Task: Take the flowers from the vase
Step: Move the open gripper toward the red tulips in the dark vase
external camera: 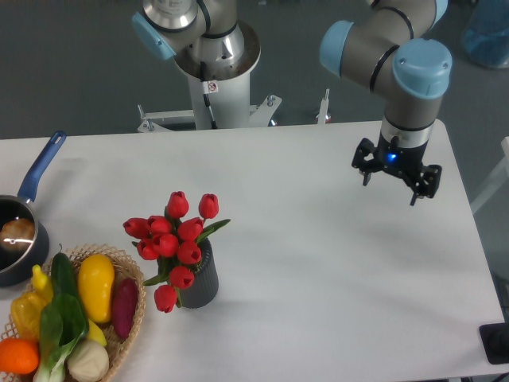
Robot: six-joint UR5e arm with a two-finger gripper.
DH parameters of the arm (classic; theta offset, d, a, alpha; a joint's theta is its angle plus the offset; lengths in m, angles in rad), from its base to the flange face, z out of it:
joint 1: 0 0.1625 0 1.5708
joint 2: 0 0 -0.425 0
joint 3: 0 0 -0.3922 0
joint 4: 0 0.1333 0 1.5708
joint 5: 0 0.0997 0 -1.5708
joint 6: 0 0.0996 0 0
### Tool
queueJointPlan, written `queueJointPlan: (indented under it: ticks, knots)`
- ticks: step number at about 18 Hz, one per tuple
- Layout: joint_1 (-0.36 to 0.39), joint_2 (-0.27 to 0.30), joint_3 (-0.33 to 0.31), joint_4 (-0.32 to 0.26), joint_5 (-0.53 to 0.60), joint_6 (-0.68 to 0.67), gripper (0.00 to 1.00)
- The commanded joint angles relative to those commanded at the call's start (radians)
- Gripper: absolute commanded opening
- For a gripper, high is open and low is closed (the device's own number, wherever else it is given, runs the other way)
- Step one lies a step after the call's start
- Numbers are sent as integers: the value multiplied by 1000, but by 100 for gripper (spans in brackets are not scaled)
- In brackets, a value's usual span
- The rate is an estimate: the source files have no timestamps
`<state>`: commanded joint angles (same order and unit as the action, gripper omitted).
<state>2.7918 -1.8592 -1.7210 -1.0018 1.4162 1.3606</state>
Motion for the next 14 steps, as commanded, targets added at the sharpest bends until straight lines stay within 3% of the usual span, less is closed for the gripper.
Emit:
queueJointPlan:
  ticks: [9,14]
  knots:
    - [-18,20,-95,2,-305,86,100]
    - [-25,21,-109,-6,-491,110,100]
